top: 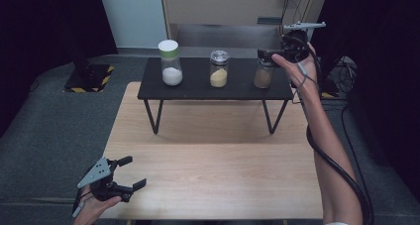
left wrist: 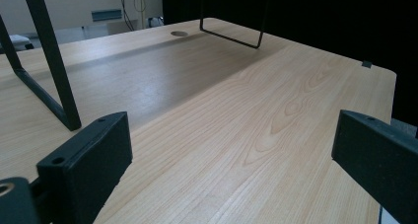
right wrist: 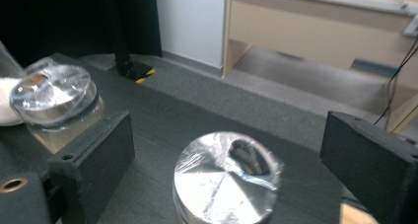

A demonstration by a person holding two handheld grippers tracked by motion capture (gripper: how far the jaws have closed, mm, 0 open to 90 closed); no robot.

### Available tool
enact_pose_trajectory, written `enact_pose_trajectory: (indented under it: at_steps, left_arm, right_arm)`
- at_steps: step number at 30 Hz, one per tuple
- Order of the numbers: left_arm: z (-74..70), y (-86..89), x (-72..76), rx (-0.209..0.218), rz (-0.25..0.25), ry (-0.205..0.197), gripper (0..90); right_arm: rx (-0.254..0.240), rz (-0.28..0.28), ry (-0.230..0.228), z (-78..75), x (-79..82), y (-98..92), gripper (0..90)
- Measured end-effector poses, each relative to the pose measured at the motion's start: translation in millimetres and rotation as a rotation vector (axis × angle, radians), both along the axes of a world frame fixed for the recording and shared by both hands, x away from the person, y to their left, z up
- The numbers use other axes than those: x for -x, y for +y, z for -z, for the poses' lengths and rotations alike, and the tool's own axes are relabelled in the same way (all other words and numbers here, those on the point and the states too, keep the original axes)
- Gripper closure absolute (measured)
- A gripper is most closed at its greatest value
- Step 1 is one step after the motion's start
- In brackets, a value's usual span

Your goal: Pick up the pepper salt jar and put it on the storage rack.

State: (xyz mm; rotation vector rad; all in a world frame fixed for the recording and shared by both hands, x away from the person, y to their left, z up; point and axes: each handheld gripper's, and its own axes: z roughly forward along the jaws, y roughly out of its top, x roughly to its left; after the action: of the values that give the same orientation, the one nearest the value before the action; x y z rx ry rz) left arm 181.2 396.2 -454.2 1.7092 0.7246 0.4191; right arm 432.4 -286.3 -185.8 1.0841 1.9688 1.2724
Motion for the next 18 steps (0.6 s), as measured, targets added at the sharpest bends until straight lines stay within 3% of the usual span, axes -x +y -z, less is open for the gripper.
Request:
enact_pose_trajectory:
  at_steps: [6,18]
  left_arm:
    - [-0.2,-0.3,0.0,-0.002,0.000,0.000,0.5]
    - [-0.5,-0.4,0.0,-0.004,0.002,-0.001,0.5]
  right_arm:
    - [-0.055,-0.025,-0.023,-9.8,11.6,-12.6,7.4]
    - [-0.053,-0.113,-0.090,-18.5,42.4,-19.7,7.6]
